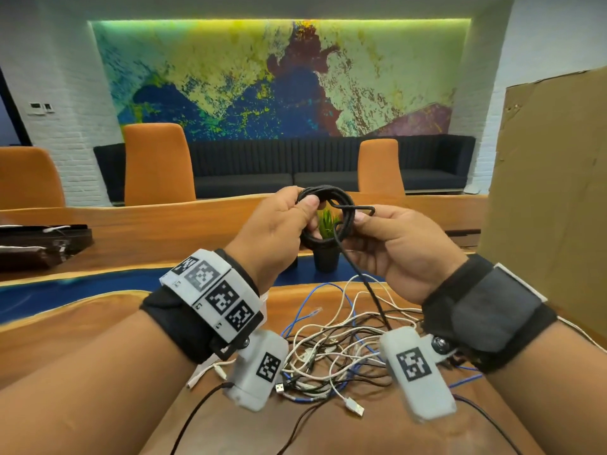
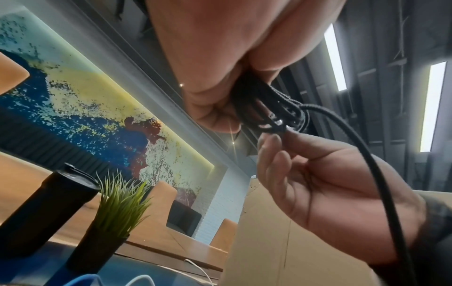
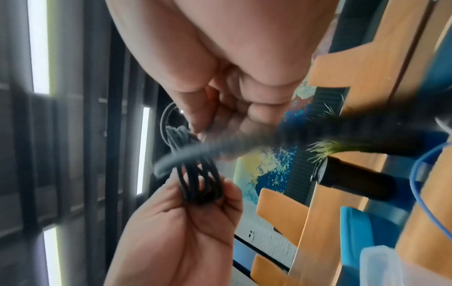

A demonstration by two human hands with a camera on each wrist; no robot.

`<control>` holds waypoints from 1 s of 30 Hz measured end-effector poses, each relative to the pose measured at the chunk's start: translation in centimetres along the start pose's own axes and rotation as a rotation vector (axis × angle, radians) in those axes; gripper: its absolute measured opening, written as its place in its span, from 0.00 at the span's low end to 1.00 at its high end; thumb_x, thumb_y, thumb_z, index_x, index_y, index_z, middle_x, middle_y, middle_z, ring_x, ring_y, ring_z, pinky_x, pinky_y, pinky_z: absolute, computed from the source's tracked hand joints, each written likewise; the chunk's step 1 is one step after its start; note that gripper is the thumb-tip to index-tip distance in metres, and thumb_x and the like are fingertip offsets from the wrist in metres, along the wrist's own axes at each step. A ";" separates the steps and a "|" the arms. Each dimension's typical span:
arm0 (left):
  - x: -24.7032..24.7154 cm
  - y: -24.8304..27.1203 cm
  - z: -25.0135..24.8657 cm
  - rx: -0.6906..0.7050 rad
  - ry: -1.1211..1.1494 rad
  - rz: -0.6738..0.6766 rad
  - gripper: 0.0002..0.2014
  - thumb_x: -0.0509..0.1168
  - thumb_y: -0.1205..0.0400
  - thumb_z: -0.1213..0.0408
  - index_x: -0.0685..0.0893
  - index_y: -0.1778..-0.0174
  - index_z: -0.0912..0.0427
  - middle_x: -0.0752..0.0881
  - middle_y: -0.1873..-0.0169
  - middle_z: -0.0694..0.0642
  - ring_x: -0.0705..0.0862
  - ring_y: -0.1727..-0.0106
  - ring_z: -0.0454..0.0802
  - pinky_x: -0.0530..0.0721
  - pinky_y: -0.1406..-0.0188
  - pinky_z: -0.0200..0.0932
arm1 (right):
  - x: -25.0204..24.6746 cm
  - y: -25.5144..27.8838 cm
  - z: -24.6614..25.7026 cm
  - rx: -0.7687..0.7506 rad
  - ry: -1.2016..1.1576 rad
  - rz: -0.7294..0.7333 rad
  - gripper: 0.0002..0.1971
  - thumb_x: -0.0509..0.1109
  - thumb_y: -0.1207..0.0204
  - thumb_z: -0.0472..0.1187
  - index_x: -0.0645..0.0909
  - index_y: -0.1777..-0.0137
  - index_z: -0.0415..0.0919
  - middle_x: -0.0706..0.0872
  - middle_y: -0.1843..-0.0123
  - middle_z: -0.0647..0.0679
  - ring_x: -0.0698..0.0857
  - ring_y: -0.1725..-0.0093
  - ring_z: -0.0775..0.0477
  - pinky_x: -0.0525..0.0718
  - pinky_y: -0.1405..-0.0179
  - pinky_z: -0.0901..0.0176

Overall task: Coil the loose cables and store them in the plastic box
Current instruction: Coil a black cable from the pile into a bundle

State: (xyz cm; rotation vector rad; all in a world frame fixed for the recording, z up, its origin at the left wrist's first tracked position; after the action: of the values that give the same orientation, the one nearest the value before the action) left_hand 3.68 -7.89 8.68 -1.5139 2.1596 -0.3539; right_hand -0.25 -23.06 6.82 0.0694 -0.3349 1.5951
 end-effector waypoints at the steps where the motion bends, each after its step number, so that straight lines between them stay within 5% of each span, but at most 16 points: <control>1: 0.0 0.1 -0.1 0.001 -0.003 -0.022 0.13 0.53 0.09 0.64 0.78 0.47 0.70 0.77 0.68 0.52 0.77 0.63 0.50 0.82 0.51 0.56 | -0.1 0.2 -0.1 0.029 -0.043 0.059 0.11 0.61 0.17 0.33 0.84 0.42 0.34 0.90 0.51 0.41 0.89 0.56 0.48 0.89 0.59 0.56; 3: 0.0 0.1 -0.3 0.030 -0.050 -0.074 0.11 0.53 0.09 0.64 0.78 0.50 0.65 0.77 0.66 0.55 0.77 0.62 0.52 0.82 0.52 0.58 | 0.1 0.6 -0.4 0.103 -0.129 0.190 0.18 0.60 0.19 0.34 0.81 0.32 0.35 0.88 0.38 0.38 0.87 0.41 0.42 0.84 0.40 0.41; 5: 0.0 0.1 -0.4 0.076 -0.111 -0.132 0.13 0.54 0.09 0.63 0.78 0.52 0.68 0.78 0.66 0.57 0.77 0.62 0.53 0.81 0.55 0.59 | 0.7 1.1 -1.0 0.215 -0.216 0.292 0.25 0.65 0.23 0.41 0.76 0.26 0.36 0.84 0.33 0.37 0.83 0.34 0.37 0.80 0.34 0.37; 7: 0.0 0.0 -0.4 0.106 -0.147 -0.170 0.14 0.55 0.11 0.61 0.78 0.52 0.69 0.79 0.67 0.56 0.77 0.63 0.51 0.79 0.57 0.56 | 1.5 1.5 -1.7 0.268 -0.109 0.304 0.27 0.72 0.25 0.48 0.78 0.28 0.38 0.85 0.36 0.37 0.85 0.36 0.37 0.85 0.41 0.41; 10: 0.1 0.0 -0.5 0.097 -0.165 -0.179 0.15 0.55 0.12 0.58 0.78 0.52 0.68 0.80 0.67 0.56 0.79 0.63 0.52 0.81 0.58 0.56 | 2.8 2.1 -2.5 0.251 0.004 0.219 0.18 0.72 0.24 0.46 0.82 0.38 0.38 0.88 0.53 0.41 0.89 0.55 0.45 0.88 0.53 0.47; 14: -0.3 -0.4 -0.3 -0.104 0.079 -0.207 0.12 0.55 0.10 0.61 0.81 0.51 0.61 0.81 0.68 0.51 0.79 0.64 0.48 0.80 0.59 0.50 | 3.1 2.6 -2.9 -0.014 0.224 0.077 0.11 0.64 0.16 0.39 0.86 0.53 0.35 0.79 0.70 0.47 0.77 0.71 0.49 0.84 0.64 0.52; 18: -1.1 -0.8 -0.4 -0.304 0.343 -0.229 0.11 0.57 0.10 0.60 0.81 0.57 0.52 0.83 0.72 0.44 0.78 0.71 0.40 0.70 0.68 0.38 | 2.6 2.9 -3.4 -0.377 1.039 0.187 0.13 0.66 0.17 0.43 0.81 0.62 0.39 0.79 0.69 0.47 0.76 0.68 0.52 0.80 0.63 0.49; 22: -1.3 -0.7 -0.2 -0.337 0.323 -0.209 0.10 0.57 0.11 0.61 0.82 0.53 0.54 0.84 0.66 0.48 0.75 0.76 0.40 0.67 0.76 0.33 | 1.8 3.2 -3.6 -0.537 1.339 0.278 0.15 0.63 0.16 0.50 0.78 0.62 0.43 0.76 0.67 0.52 0.75 0.65 0.52 0.76 0.63 0.51; 27: 0.0 0.2 -0.2 -0.412 0.397 -0.112 0.10 0.57 0.10 0.61 0.82 0.53 0.54 0.83 0.68 0.47 0.74 0.76 0.38 0.63 0.76 0.31 | 1.0 2.4 -4.0 -0.389 1.487 0.347 0.15 0.63 0.17 0.52 0.78 0.62 0.45 0.80 0.65 0.49 0.79 0.63 0.47 0.81 0.62 0.46; 30: 1.4 0.8 -0.9 -0.423 0.383 0.060 0.11 0.58 0.11 0.60 0.83 0.57 0.54 0.82 0.70 0.46 0.74 0.77 0.37 0.63 0.74 0.31 | 0.7 0.8 -3.2 -0.203 1.123 0.245 0.09 0.71 0.20 0.43 0.86 0.62 0.50 0.83 0.70 0.53 0.78 0.70 0.56 0.78 0.68 0.57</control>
State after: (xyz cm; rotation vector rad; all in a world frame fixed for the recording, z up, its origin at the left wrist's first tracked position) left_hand 2.22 -8.99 8.73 -1.7066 2.7080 -0.1817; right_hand -0.61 -21.56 3.79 -1.0187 0.3913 1.5842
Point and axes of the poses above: each hand's wrist, its own y-axis away from the middle knuckle, its own x-axis out of the palm, z = x × y, the point moved 4 cm from there along -y, towards the middle knuckle
